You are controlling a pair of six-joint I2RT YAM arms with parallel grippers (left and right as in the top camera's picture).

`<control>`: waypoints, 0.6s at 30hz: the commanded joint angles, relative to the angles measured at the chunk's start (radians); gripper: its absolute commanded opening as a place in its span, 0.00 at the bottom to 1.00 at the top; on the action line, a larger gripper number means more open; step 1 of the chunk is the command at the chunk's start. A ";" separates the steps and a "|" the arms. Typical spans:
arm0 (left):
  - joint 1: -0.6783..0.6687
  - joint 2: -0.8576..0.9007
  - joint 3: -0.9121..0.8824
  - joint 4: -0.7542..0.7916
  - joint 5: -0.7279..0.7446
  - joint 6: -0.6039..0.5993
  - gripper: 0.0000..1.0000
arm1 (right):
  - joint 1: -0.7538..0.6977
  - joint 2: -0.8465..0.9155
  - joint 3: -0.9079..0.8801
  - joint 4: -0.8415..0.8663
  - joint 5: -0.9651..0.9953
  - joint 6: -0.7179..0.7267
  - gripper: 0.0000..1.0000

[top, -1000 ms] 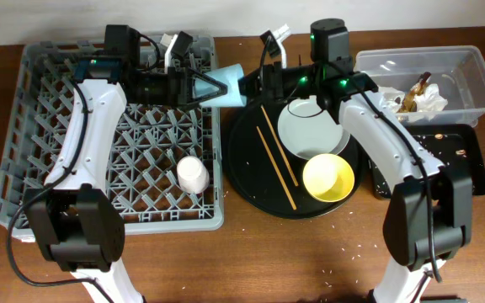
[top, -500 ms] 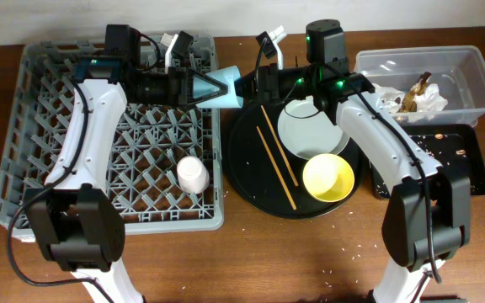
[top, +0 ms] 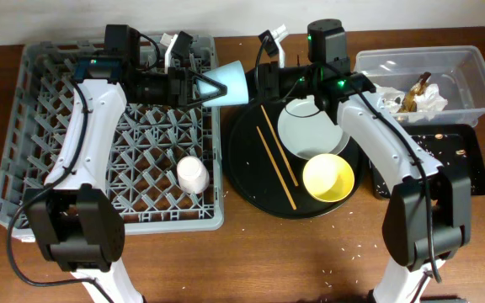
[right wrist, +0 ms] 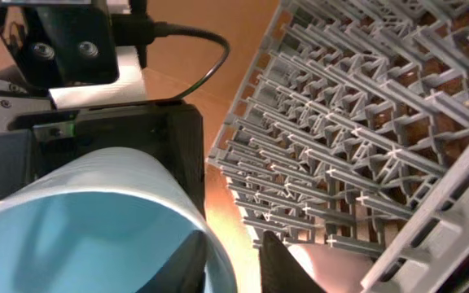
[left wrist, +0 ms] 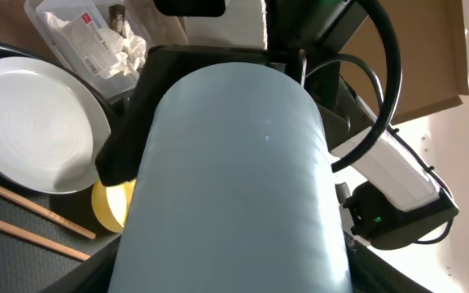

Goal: Sort waste into correct bins and load items into the dishwasher rack
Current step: 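Hand the blue cup from the right gripper to the left gripper, then place the blue cup in the rack with the left gripper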

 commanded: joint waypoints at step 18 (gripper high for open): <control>-0.129 -0.084 0.112 -0.115 -1.278 -0.167 0.63 | -0.010 -0.008 0.009 -0.584 0.775 -0.188 0.77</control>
